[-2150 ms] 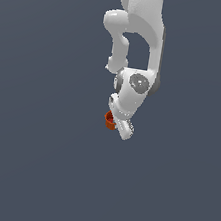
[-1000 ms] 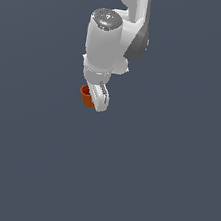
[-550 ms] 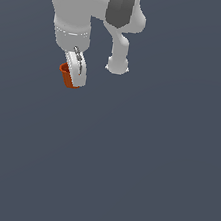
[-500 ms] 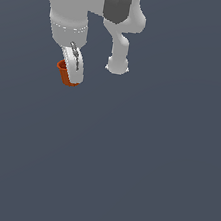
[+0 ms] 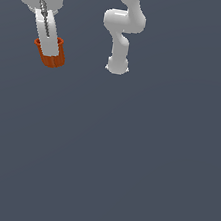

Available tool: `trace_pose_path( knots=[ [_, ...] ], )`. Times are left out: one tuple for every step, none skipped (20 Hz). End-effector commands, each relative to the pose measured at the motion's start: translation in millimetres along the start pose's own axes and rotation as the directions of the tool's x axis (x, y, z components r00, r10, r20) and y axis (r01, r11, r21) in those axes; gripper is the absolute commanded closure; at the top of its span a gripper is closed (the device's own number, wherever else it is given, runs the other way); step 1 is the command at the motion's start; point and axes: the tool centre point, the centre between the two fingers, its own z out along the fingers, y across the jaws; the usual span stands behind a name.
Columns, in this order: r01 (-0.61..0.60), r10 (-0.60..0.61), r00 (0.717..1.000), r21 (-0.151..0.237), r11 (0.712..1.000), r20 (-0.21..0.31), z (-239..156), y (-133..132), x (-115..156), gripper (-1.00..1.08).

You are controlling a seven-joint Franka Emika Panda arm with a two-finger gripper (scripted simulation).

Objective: Pick up the object and move it to a goal position.

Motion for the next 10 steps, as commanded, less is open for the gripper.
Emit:
trace_pose_path(
  knots=[
    [0.001,-0.001,1.0,0.0,1.0,-0.001,-10,4,8,1.08],
    [0.001,-0.001,1.0,0.0,1.0,-0.001,-13,5,11,1.08],
    [0.001,-0.001,1.0,0.0,1.0,-0.001,-15,6,13,1.08],
    [0.002,-0.002,1.0,0.0,1.0,-0.001,-17,7,14,1.08],
    [0.002,-0.002,1.0,0.0,1.0,-0.001,-19,7,16,1.08],
    [0.002,-0.002,1.0,0.0,1.0,-0.001,-20,8,17,1.08],
    [0.002,-0.002,1.0,0.0,1.0,-0.001,-21,8,18,1.08],
    [0.002,-0.002,1.0,0.0,1.0,-0.001,-21,8,18,1.08],
    [0.002,-0.002,1.0,0.0,1.0,-0.001,-22,8,19,1.08],
    [0.002,-0.002,1.0,0.0,1.0,-0.001,-22,8,19,1.08]
  ],
)
